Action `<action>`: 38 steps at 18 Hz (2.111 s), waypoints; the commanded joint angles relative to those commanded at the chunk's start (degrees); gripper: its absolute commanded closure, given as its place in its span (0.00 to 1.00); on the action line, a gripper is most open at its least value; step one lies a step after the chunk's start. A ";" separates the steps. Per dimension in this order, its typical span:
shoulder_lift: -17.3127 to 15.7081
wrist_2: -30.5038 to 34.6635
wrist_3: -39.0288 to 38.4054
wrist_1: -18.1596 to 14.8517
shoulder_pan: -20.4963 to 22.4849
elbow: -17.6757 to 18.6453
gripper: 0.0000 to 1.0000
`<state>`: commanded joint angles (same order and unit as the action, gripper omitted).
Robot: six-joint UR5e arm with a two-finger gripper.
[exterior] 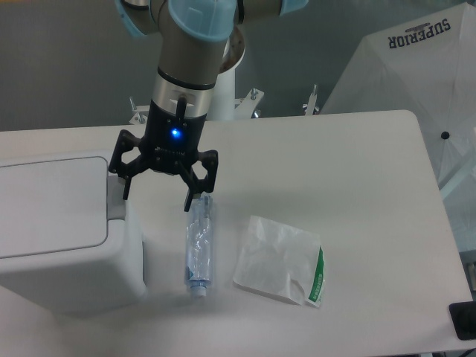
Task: Open the trash can
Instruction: 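Press the gripper finger against the grey panel to pop the lid, then hold the gripper beside the opened trash can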
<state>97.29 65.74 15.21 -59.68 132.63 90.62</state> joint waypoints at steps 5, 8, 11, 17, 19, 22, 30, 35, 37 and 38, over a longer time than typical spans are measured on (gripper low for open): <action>0.18 0.00 0.00 0.00 -0.09 0.35 0.00; 0.26 0.09 0.00 0.00 -0.44 0.35 0.00; 0.35 0.26 0.00 0.00 -0.44 0.44 0.00; 0.70 0.26 0.00 0.09 -0.53 0.44 0.00; 0.70 0.26 0.00 0.09 -0.53 0.44 0.00; 0.70 0.26 0.00 0.09 -0.53 0.61 0.00; 0.70 0.26 0.00 0.00 -0.53 0.70 0.00; 0.09 0.17 0.52 3.60 -0.44 -1.49 0.00; 0.18 0.26 0.70 3.78 -0.35 -4.03 0.00; 0.26 0.26 0.79 3.78 0.00 -4.74 0.00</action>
<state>97.56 66.01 16.00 -55.90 132.62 85.88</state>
